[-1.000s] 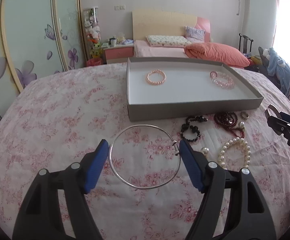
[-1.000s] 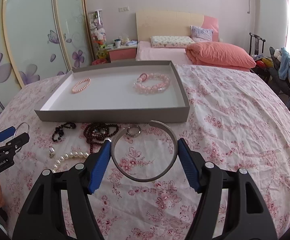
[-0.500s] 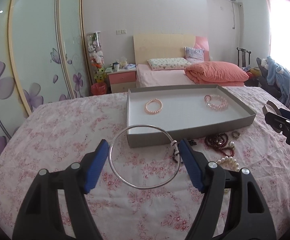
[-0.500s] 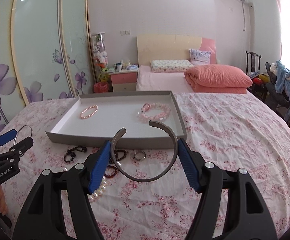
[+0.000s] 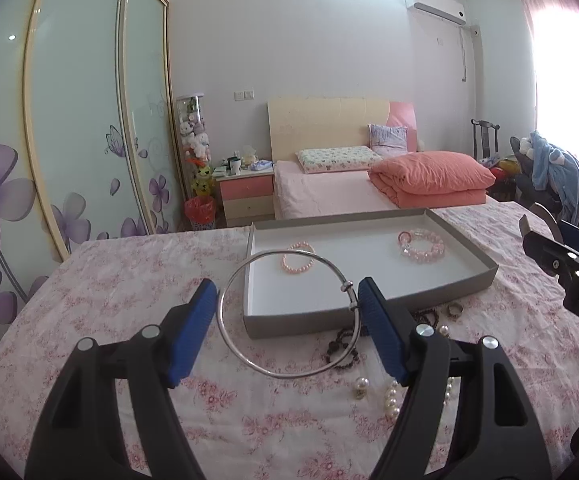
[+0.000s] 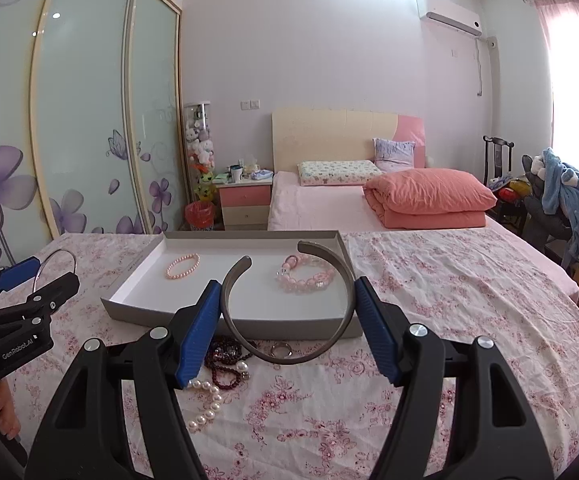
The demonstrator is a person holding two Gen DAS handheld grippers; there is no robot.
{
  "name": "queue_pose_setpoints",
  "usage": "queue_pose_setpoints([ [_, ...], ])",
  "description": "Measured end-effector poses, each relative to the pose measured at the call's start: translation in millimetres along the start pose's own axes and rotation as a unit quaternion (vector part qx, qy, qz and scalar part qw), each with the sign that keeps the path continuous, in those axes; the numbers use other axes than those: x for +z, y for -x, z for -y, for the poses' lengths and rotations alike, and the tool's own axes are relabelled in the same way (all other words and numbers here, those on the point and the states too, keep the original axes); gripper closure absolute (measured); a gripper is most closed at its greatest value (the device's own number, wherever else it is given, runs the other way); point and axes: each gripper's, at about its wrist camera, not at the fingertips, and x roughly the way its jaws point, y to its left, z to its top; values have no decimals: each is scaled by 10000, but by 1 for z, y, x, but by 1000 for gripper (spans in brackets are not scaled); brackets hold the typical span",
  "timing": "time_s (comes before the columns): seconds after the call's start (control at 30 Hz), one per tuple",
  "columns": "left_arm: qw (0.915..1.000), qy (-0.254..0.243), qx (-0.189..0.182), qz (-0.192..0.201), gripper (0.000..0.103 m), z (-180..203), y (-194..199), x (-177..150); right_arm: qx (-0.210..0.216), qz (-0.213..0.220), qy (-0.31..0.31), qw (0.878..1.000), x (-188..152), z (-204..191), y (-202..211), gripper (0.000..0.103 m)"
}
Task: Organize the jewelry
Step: 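Lift both bangles and carry them over the white tray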
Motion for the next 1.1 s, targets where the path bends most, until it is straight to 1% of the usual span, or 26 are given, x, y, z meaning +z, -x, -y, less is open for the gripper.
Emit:
queue_pose_setpoints([
  [0.27, 9995, 70, 103, 295, 32, 4, 5, 14, -13, 314, 6, 9995, 13, -2, 5, 36],
  [0.63, 9984, 175, 193, 505, 32, 2, 0, 33, -44, 552, 73, 9984, 29, -4, 2, 36],
  [0.9, 9980, 186, 176, 580, 32, 6, -12, 47, -51, 654, 125, 9978, 42, -7, -9, 36],
  [1.1, 9980, 209, 202, 562, 32, 9, -37, 58, -73, 661, 127, 9977, 52, -5, -31, 36],
])
